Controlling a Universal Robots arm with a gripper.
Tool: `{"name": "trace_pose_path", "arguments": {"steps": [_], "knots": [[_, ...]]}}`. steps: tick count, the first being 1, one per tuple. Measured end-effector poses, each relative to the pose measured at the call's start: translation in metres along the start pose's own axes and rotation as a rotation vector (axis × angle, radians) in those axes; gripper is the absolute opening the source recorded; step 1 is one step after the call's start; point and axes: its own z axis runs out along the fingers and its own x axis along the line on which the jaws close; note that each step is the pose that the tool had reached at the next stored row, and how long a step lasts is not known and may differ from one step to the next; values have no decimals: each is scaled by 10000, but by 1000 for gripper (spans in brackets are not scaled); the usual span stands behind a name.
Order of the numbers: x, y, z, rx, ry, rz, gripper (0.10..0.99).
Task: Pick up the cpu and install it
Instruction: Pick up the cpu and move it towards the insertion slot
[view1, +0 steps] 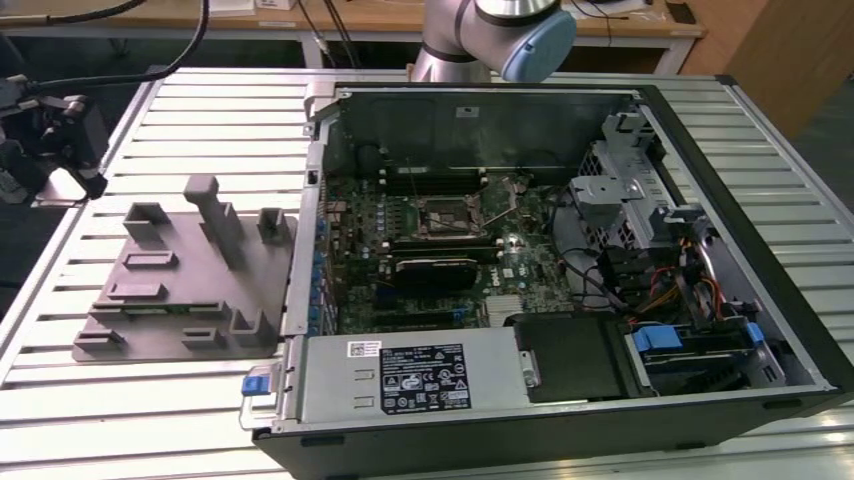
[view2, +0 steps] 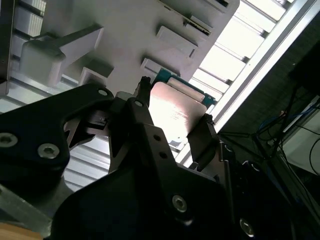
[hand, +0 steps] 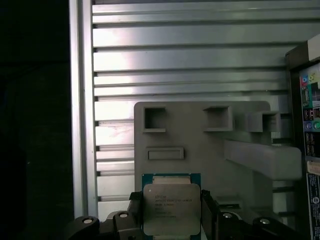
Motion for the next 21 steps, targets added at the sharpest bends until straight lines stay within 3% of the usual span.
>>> {"name": "trace_pose_path", "arguments": {"steps": [12,21], "knots": [[-5,9,-212,0,-5,0,545],[-12,11,-225,1,-4,1,545]]}}
